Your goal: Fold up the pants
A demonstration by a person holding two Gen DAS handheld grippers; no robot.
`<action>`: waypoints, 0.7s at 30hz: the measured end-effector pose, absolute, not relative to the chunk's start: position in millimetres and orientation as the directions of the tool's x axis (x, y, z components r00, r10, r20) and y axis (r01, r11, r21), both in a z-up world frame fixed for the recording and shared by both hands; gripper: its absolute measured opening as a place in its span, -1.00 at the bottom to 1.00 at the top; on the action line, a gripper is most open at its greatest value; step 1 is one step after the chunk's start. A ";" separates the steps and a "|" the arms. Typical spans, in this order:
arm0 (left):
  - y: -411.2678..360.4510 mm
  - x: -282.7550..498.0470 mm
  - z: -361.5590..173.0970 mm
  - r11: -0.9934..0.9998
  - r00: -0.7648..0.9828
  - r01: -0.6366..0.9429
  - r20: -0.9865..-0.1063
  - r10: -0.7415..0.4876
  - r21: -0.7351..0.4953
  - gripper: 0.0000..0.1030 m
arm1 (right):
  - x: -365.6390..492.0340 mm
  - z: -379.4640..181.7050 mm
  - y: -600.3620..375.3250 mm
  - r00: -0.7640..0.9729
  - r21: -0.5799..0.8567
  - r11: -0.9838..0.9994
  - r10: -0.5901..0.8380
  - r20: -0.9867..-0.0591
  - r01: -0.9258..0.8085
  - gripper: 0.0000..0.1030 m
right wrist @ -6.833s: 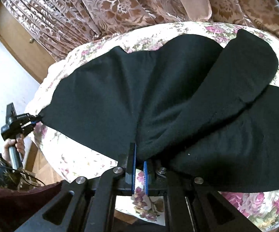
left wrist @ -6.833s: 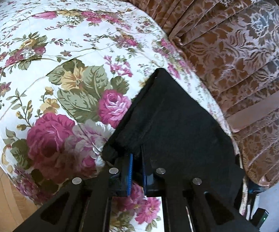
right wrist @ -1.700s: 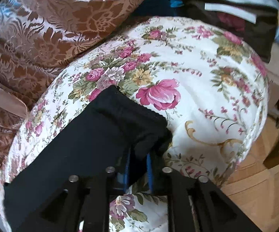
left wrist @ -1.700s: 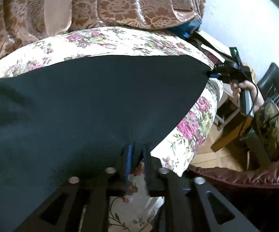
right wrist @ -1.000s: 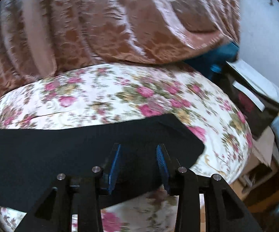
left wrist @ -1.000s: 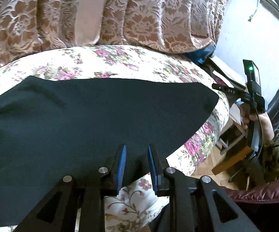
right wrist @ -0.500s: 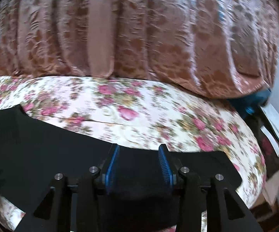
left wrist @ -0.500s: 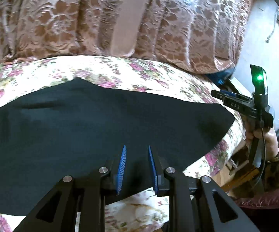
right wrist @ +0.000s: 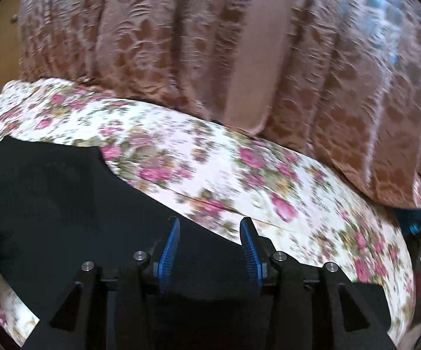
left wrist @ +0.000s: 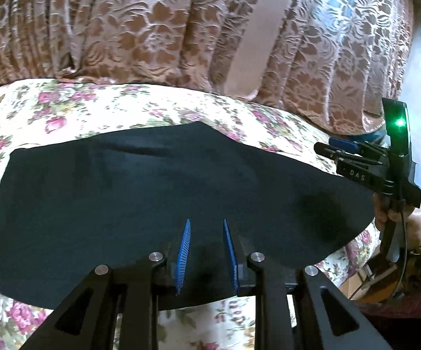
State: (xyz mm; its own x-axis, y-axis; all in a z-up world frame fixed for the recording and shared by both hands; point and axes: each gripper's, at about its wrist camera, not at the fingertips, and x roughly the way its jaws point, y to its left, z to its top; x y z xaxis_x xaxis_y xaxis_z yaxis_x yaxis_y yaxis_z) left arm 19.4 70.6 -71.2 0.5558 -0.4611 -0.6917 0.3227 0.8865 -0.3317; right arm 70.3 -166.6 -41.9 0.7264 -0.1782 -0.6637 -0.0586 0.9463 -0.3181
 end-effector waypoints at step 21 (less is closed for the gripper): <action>119.6 19.6 -78.1 0.923 0.602 0.193 -0.703 -0.379 -0.333 -0.56 | 104.8 -60.5 -60.5 0.718 -0.343 0.889 -0.023 -0.696 -0.304 -0.13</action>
